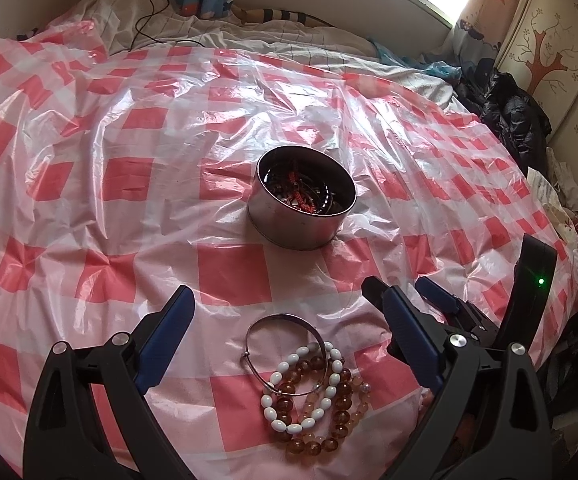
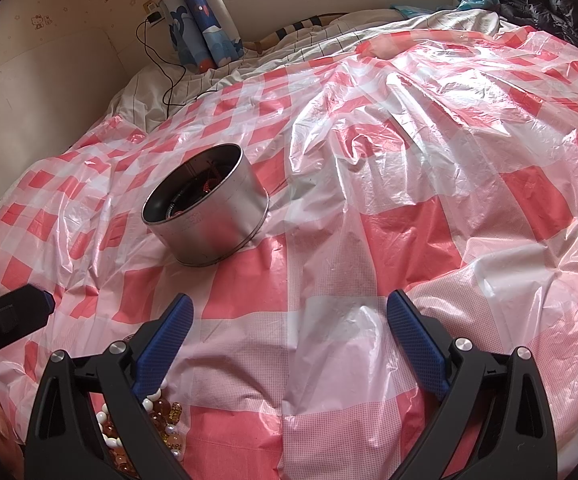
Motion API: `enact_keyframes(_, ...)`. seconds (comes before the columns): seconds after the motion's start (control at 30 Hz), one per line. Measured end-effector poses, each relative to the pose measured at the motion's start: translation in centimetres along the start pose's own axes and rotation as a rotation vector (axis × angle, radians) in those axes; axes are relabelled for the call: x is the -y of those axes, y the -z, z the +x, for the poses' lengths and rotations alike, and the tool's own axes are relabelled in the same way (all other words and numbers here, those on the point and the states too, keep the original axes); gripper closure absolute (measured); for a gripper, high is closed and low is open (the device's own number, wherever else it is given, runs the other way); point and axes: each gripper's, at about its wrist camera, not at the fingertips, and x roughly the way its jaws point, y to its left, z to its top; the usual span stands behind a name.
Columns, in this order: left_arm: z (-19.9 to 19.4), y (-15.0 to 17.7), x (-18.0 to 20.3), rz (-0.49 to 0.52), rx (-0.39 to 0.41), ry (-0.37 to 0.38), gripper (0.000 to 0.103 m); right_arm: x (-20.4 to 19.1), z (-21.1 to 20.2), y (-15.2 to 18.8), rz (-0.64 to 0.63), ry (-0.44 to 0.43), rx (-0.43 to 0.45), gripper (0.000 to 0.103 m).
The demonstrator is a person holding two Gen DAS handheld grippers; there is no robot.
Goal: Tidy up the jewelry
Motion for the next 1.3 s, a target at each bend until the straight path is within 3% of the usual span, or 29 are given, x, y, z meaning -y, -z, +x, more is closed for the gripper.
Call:
enact_keyframes(0.6, 0.0, 0.1, 0.6, 0.011, 0.002, -0.008, 0.011, -0.1, 0.1, 0.0, -0.001, 0.002, -0.001, 0.009)
enact_keyframes(0.7, -0.5, -0.1, 0.0, 0.016, 0.002, 0.025, 0.011, -0.1, 0.1, 0.0, -0.001, 0.001, -0.001, 0.009)
enact_keyframes(0.87, -1.9, -0.7, -4.7, -0.099, 0.016, 0.1, 0.011, 0.1, 0.0, 0.1, 0.013, -0.007, -0.008, 0.009)
enact_keyframes(1.03, -3.0, -0.9, -8.7, -0.217, 0.072, 0.062, 0.011, 0.8, -1.3, -0.2, 0.052, -0.02, -0.026, 0.009)
enact_keyframes(1.13, -2.6, -0.6, -8.0, -0.167, 0.06, 0.066, 0.011, 0.5, -3.1, -0.2, 0.032, -0.024, -0.019, 0.009)
enact_keyframes(1.3, -0.2, 0.4, -4.6, -0.03, -0.024, 0.049, 0.011, 0.2, -6.1, 0.1, 0.006, -0.061, 0.026, 0.008)
